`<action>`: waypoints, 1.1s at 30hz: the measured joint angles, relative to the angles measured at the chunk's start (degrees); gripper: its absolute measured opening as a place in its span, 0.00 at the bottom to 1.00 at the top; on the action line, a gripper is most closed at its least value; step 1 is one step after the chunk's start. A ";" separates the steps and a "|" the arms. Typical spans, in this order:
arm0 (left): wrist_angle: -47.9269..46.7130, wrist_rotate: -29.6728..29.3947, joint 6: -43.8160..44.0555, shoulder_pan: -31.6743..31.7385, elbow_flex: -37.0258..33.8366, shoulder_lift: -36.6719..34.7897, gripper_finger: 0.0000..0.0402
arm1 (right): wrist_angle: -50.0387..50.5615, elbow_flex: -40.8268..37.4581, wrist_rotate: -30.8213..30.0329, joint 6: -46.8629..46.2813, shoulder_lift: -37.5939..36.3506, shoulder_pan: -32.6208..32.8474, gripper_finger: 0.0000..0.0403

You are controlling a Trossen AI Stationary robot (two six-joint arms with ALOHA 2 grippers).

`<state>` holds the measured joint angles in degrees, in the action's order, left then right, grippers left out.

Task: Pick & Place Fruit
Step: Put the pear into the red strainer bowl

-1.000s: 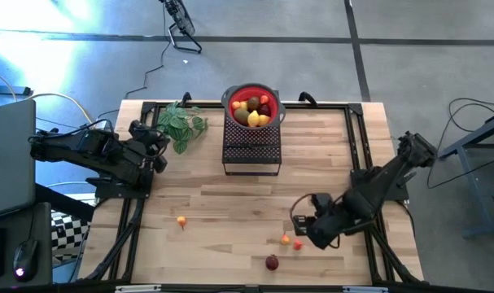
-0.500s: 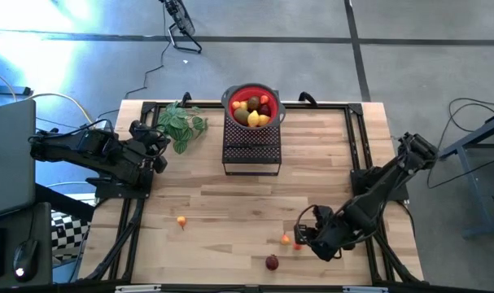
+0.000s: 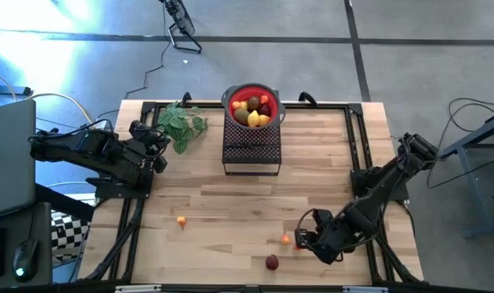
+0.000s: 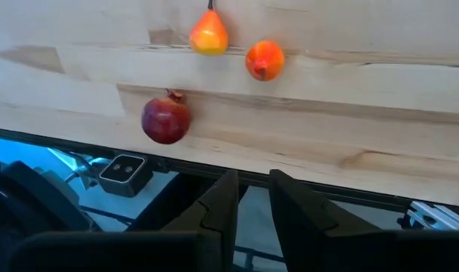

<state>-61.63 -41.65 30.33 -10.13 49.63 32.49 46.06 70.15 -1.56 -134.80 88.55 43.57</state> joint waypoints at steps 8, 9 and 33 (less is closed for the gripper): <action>0.00 0.00 0.00 0.02 0.02 0.02 0.00 | -1.24 0.00 -7.58 0.15 0.00 1.79 0.17; 0.00 0.00 0.00 0.00 0.02 0.00 0.00 | -1.80 0.00 -8.28 0.25 0.00 1.86 0.17; 0.01 0.20 0.00 0.02 0.01 0.01 0.00 | 0.05 -0.02 -5.99 1.08 8.96 1.00 0.17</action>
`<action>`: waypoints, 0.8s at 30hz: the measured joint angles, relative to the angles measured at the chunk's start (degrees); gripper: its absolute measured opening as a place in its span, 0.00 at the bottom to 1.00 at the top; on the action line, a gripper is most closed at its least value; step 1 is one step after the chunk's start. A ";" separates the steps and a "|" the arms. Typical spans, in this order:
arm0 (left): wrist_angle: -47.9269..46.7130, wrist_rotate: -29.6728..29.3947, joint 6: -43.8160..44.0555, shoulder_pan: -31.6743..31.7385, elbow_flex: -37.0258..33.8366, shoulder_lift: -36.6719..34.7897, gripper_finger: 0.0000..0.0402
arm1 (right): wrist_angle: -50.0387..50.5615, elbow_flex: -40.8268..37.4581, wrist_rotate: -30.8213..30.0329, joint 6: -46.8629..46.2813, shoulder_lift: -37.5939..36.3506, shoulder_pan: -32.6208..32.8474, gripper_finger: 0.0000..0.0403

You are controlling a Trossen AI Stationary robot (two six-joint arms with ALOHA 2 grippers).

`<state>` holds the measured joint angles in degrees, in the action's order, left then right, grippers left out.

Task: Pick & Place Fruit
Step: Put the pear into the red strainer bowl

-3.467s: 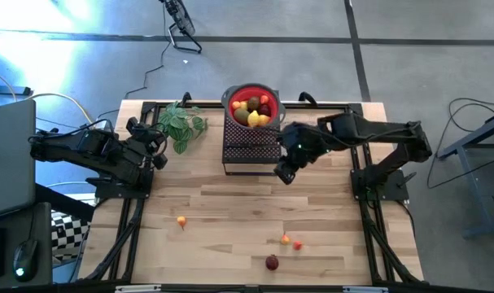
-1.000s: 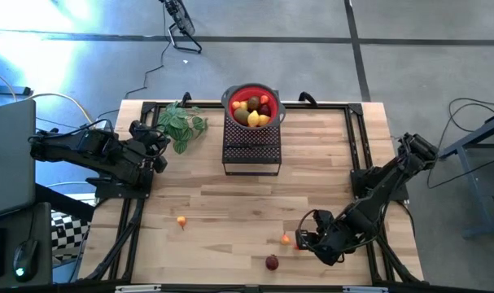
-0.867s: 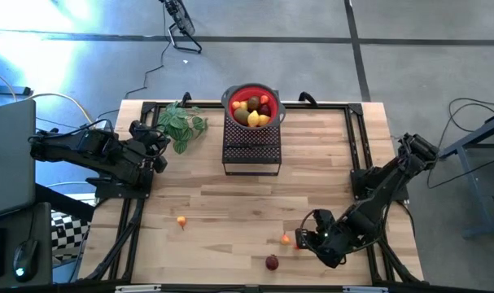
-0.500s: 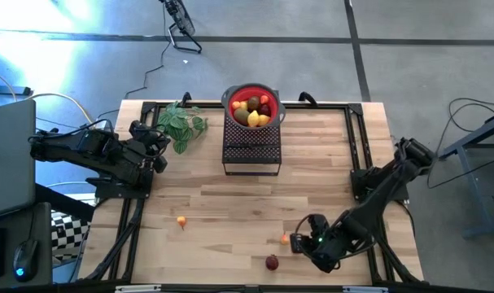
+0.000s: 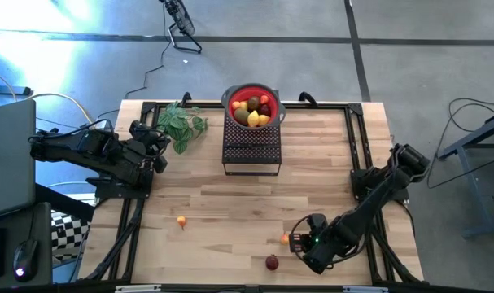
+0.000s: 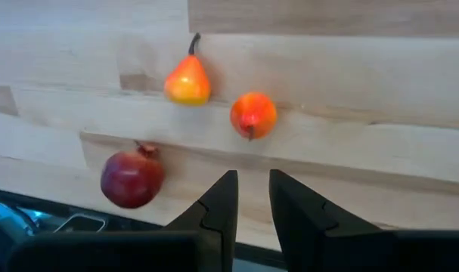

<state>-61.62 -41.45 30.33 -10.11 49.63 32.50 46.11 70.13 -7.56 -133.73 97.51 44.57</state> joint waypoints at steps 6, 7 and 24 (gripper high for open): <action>-0.01 -0.02 0.00 -0.01 0.01 0.01 0.00 | 0.34 0.00 -1.48 0.42 0.12 -0.10 0.17; -0.01 -0.03 0.00 -0.02 0.01 0.01 0.00 | 0.34 0.02 -1.48 0.43 0.26 -0.10 0.17; -0.05 -0.24 -0.02 -0.01 0.00 0.00 0.00 | -2.36 0.00 -1.50 0.50 6.74 -0.10 0.17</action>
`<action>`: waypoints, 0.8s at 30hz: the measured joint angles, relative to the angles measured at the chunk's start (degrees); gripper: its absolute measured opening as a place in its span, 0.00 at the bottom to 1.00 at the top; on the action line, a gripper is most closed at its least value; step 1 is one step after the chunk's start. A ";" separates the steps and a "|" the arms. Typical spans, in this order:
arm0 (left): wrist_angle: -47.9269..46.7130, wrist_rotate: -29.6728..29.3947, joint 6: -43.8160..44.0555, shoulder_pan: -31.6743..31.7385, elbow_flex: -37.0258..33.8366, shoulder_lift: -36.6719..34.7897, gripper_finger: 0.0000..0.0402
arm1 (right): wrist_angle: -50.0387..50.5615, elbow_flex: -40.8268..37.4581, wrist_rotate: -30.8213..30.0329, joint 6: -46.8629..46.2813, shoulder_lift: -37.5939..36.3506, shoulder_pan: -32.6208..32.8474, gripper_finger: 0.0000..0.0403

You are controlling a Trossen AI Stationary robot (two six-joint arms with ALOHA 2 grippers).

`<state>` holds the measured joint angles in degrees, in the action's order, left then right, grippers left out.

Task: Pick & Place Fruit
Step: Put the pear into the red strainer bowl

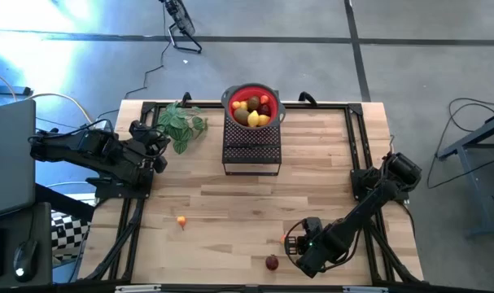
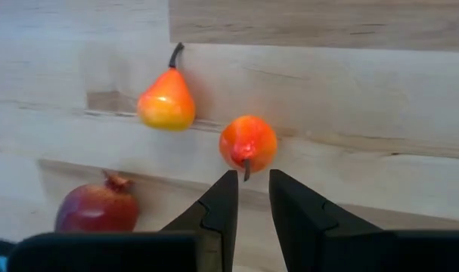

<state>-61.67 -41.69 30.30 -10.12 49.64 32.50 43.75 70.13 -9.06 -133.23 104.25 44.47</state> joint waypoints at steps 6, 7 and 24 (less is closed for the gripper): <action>0.00 0.02 -0.02 0.01 -0.01 -0.01 0.00 | -0.31 0.00 -0.40 0.00 0.95 -0.02 0.17; 0.00 0.02 -0.02 0.00 0.00 0.01 0.00 | -0.31 -0.01 -0.67 0.00 0.95 -0.02 0.17; -0.26 0.04 -0.02 0.01 0.01 0.02 0.00 | -0.20 -0.02 0.77 1.51 0.91 -1.87 0.17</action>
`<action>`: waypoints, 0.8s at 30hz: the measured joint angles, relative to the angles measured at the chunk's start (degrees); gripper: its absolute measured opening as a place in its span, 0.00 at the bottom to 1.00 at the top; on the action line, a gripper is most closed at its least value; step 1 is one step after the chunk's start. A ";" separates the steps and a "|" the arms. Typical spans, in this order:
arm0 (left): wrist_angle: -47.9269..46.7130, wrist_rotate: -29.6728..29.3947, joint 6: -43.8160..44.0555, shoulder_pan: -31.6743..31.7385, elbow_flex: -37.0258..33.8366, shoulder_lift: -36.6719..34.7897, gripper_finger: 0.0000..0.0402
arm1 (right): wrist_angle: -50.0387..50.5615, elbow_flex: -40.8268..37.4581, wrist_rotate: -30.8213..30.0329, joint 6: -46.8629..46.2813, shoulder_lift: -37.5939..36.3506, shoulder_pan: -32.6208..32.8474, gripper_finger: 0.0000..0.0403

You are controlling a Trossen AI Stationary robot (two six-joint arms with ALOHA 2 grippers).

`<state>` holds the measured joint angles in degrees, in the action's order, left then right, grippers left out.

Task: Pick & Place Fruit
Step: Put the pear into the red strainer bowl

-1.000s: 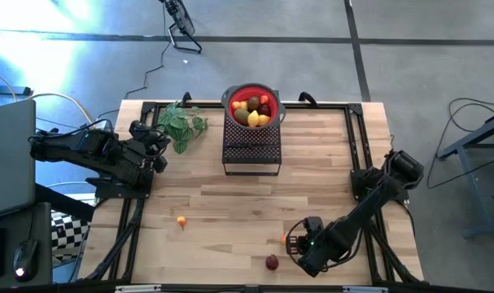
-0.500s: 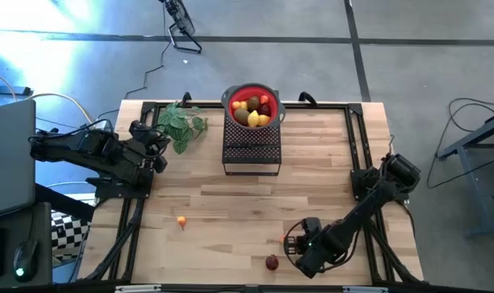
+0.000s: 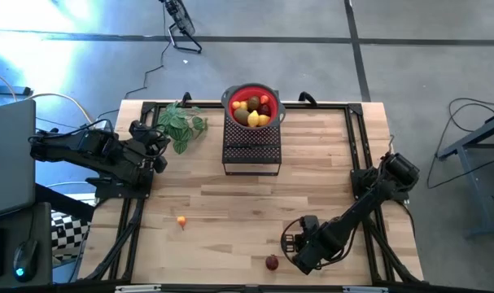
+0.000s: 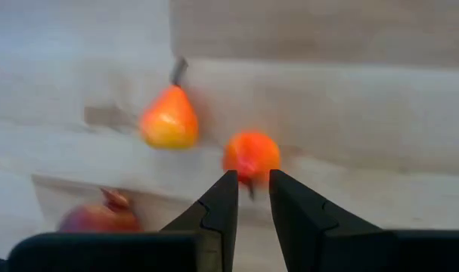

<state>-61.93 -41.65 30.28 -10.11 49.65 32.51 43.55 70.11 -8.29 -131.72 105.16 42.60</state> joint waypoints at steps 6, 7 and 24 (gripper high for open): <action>0.00 0.00 0.00 -0.01 -0.01 -0.02 0.00 | -0.13 0.00 1.09 0.00 0.00 0.03 0.17; 0.00 0.00 0.00 -0.01 -0.02 0.00 0.00 | -0.12 0.02 1.09 0.00 0.00 0.03 0.17; 0.00 -0.63 0.00 0.00 0.00 0.00 0.00 | -0.66 0.01 0.73 -0.33 -0.04 -0.23 0.17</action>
<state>-61.93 -42.28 30.28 -10.11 49.65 32.51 42.89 70.12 -7.56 -132.05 105.12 42.37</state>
